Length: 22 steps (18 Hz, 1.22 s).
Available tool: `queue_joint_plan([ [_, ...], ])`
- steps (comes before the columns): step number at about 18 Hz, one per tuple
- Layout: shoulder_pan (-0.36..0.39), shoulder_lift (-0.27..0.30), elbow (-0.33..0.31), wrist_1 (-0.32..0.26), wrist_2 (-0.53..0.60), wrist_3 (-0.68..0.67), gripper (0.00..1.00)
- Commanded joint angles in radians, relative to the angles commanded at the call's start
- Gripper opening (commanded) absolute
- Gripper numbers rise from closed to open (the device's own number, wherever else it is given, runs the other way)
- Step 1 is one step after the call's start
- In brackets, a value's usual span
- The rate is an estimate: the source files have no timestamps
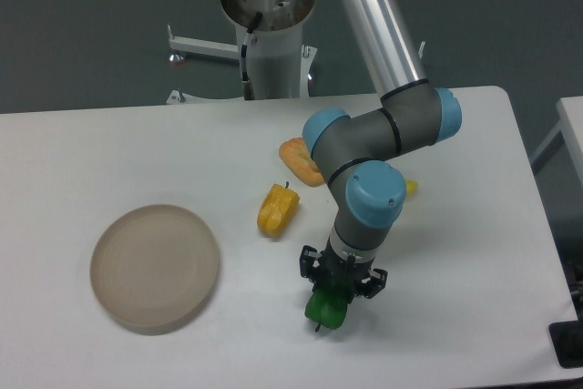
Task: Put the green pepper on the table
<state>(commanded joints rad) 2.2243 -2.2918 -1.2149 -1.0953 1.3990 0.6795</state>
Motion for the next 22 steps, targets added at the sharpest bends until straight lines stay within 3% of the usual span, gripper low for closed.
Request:
queue_joint_plan([
  [2,0.0,0.0,0.0,0.0,0.0,0.0,0.7],
  [11,0.009,0.011,0.002,-0.002,0.0,0.003,0.99],
  [16,0.043,0.052,-0.002,-0.009,0.002,0.011,1.0],
  [22,0.093,0.118,-0.018,-0.015,0.018,0.144,1.0],
])
